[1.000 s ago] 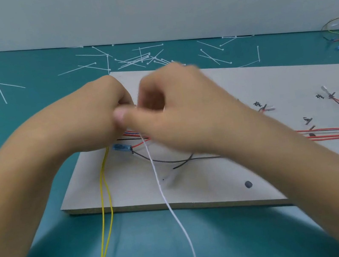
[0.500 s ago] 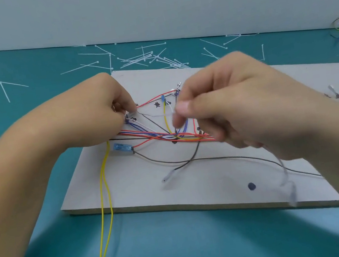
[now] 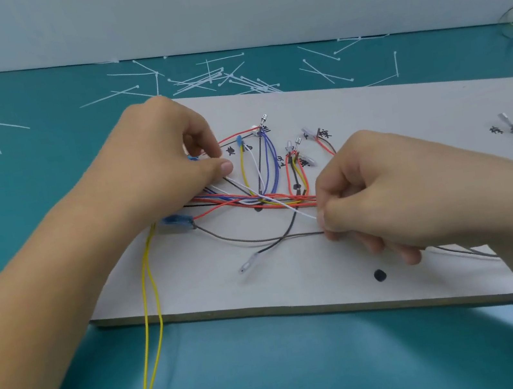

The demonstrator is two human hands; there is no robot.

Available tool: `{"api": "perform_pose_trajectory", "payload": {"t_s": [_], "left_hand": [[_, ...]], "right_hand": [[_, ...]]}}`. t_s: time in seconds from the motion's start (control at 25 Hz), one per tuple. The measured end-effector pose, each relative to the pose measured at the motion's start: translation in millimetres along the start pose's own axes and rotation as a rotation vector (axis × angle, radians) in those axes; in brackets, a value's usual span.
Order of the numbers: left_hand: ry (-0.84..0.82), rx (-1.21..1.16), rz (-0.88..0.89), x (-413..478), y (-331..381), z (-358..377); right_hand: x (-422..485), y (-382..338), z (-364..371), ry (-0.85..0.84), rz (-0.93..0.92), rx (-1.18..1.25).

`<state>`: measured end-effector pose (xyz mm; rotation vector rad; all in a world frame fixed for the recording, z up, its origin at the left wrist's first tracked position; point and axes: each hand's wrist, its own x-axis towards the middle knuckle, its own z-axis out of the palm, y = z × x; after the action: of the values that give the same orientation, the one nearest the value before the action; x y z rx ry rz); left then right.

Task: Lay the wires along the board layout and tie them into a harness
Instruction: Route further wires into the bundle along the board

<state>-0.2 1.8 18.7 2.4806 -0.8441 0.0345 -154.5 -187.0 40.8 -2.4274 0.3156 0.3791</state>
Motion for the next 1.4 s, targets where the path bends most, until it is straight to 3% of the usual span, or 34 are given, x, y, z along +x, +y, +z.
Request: {"api": "perform_pose_trajectory", "payload": {"t_s": [0.2, 0.44, 0.96, 1.2, 1.4], "left_hand": [[-0.201, -0.107, 0.187, -11, 7, 2], [-0.227, -0.147, 0.243, -11, 11, 5], [-0.263, -0.211, 0.186, -12, 11, 5], [-0.264, -0.103, 0.171, -13, 14, 2], [-0.362, -0.029, 0.168, -11, 18, 4]], "right_hand": [[3, 4, -7, 0.037, 0.052, -0.026], [2, 13, -16, 0.094, 0.05, -0.004], [5, 19, -23, 0.177, 0.086, -0.13], [7, 22, -25, 0.182, 0.102, -0.117], [8, 22, -25, 0.168, 0.108, -0.114]]}}
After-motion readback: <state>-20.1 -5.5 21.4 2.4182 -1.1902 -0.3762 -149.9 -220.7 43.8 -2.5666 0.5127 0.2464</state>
